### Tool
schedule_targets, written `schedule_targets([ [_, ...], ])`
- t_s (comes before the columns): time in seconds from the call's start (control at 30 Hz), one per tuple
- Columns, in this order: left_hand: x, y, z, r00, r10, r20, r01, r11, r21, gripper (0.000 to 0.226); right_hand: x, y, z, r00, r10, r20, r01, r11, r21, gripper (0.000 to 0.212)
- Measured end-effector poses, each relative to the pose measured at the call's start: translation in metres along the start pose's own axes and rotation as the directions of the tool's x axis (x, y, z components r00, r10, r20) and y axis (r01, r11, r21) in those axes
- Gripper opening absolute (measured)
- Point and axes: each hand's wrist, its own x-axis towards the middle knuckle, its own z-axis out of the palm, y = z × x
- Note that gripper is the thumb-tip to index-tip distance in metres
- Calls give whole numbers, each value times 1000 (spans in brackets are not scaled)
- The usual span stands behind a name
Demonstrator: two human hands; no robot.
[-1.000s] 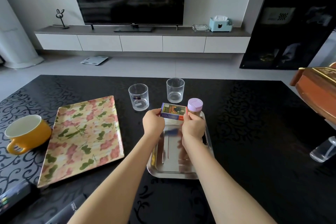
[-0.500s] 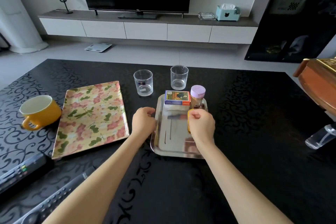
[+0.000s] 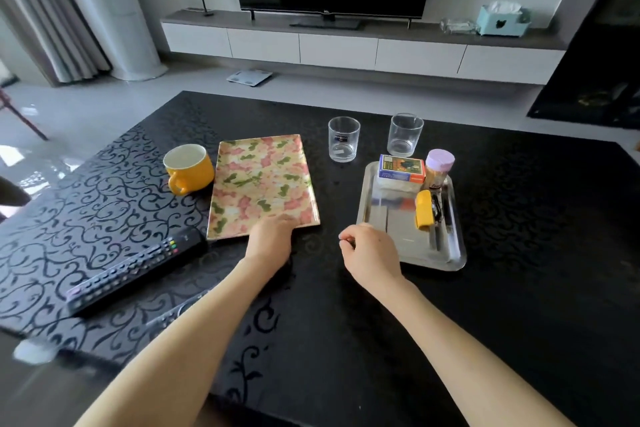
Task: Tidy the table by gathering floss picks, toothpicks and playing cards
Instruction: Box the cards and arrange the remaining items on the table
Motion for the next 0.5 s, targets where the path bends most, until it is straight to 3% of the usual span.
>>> schedule_targets([
  [0.27,-26,-23,3,994,55,90,-42,989,-140,59,4,-24,21,996,-66,56,70,994,-88,27],
  [0.5,-18,-21,-3,996,9,84,3,990,-144,46,18,-31,19,994,-96,53,101,991,-92,28],
])
